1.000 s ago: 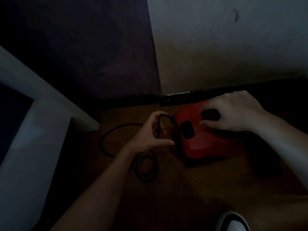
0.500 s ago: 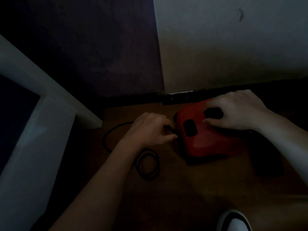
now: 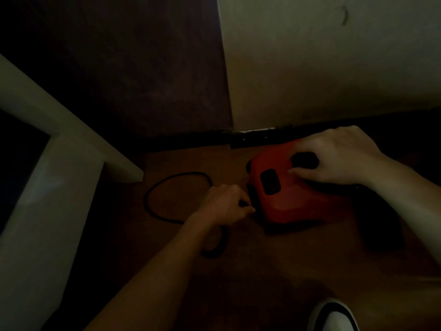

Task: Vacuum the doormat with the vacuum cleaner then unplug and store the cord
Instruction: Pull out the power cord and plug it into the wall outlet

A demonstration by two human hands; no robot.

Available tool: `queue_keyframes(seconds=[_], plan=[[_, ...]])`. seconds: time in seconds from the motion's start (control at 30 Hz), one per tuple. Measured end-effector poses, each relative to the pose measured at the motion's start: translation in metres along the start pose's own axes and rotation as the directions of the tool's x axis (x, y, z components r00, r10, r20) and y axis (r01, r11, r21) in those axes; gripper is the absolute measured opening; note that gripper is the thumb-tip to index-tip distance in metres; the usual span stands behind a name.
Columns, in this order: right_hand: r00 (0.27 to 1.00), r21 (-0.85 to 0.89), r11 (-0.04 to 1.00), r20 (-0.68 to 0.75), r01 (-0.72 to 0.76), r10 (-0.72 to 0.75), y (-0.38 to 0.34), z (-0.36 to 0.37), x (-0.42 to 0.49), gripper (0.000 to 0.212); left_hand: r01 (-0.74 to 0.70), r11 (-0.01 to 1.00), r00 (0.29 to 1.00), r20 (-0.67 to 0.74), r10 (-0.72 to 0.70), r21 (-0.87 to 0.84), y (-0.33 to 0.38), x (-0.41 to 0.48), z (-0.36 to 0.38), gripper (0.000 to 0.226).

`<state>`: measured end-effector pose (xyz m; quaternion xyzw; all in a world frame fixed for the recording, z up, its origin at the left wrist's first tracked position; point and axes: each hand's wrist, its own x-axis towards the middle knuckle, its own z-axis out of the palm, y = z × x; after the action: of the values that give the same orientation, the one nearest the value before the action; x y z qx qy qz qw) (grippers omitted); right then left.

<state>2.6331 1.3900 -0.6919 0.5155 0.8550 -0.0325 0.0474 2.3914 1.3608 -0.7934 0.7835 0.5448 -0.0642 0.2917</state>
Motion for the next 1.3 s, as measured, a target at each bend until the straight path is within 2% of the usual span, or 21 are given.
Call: queue_keyframes(seconds=[0.1, 0.23, 0.33, 0.4, 0.47, 0.53, 0.57, 0.63, 0.67, 0.7, 0.73, 0.8, 0.87, 0.93, 1.13, 1.2, 1.3], plan=[[1.0, -0.016, 1.0, 0.009, -0.01, 0.01, -0.001, -0.001, 0.0, 0.045, 0.089, 0.978, 0.995, 0.055, -0.08, -0.19, -0.001, 0.003, 0.006, 0.018], [1.0, -0.014, 1.0, 0.006, -0.017, 0.017, -0.001, -0.001, 0.001, 0.049, 0.158, 0.928, 0.974, 0.209, -0.089, -0.338, -0.005, 0.01, 0.015, 0.022], [1.0, -0.01, 1.0, 0.007, -0.015, 0.015, -0.003, -0.001, 0.001, 0.051, 0.305, 0.82, 0.916, 0.386, -0.113, -0.484, -0.005, 0.014, 0.028, 0.019], [1.0, -0.01, 1.0, 0.003, -0.014, 0.014, -0.002, -0.001, 0.001, 0.052, 0.383, 0.771, 0.886, 0.439, -0.15, -0.508, -0.011, 0.016, 0.047, 0.02], [1.0, -0.009, 1.0, -0.001, -0.015, 0.015, -0.002, -0.002, 0.0, 0.051, 0.443, 0.729, 0.885, 0.383, -0.263, -0.522, -0.026, 0.022, 0.069, 0.02], [1.0, 0.002, 1.0, -0.001, -0.019, 0.019, -0.001, -0.002, 0.0, 0.051, 0.476, 0.619, 0.869, 0.224, -0.442, -0.624, -0.042, 0.031, 0.076, 0.019], [1.0, 0.006, 1.0, 0.001, -0.018, 0.018, -0.001, 0.0, 0.0, 0.052, 0.438, 0.549, 0.857, 0.145, -0.495, -0.712, -0.045, 0.034, 0.071, 0.016], [1.0, 0.006, 1.0, 0.0, -0.008, 0.008, -0.001, 0.001, 0.001, 0.052, 0.233, 0.461, 0.883, -0.013, -0.469, -0.856, -0.043, 0.038, 0.048, 0.012], [1.0, 0.005, 1.0, 0.002, -0.006, 0.006, -0.001, 0.001, 0.002, 0.052, 0.122, 0.472, 0.902, -0.102, -0.42, -0.873, -0.041, 0.038, 0.034, 0.021], [1.0, 0.006, 1.0, 0.003, -0.008, 0.008, -0.001, 0.0, 0.002, 0.052, 0.022, 0.525, 0.921, -0.187, -0.342, -0.851, -0.041, 0.037, 0.021, 0.03], [1.0, 0.005, 1.0, 0.002, -0.012, 0.012, -0.001, 0.001, 0.001, 0.053, -0.05, 0.62, 0.944, -0.24, -0.227, -0.783, -0.04, 0.035, 0.008, 0.034], [1.0, 0.007, 1.0, -0.004, -0.017, 0.017, -0.001, 0.001, 0.001, 0.051, -0.134, 0.81, 0.985, -0.166, 0.045, -0.571, -0.038, 0.029, -0.01, 0.029], [1.0, 0.005, 1.0, -0.001, -0.013, 0.013, -0.001, 0.0, 0.002, 0.048, -0.156, 0.917, 0.988, -0.041, 0.152, -0.367, -0.037, 0.023, -0.015, 0.02], [1.0, 0.003, 1.0, -0.005, -0.01, 0.01, -0.002, -0.001, 0.001, 0.047, -0.132, 0.926, 0.99, -0.011, 0.137, -0.355, -0.032, 0.014, -0.014, 0.014], [1.0, -0.018, 1.0, -0.003, -0.016, 0.016, -0.003, 0.0, 0.001, 0.048, -0.06, 0.838, 0.997, -0.071, 0.026, -0.542, -0.018, 0.002, 0.012, 0.011], [1.0, -0.022, 1.0, 0.0, -0.018, 0.018, -0.003, 0.0, 0.002, 0.05, -0.024, 0.786, 1.0, -0.008, 0.025, -0.618, -0.016, 0.001, 0.02, 0.012], [0.999, -0.025, 0.999, 0.008, -0.031, 0.031, -0.003, -0.001, 0.003, 0.053, 0.111, 0.74, 0.99, 0.137, -0.025, -0.663, -0.021, 0.003, 0.036, 0.017]])
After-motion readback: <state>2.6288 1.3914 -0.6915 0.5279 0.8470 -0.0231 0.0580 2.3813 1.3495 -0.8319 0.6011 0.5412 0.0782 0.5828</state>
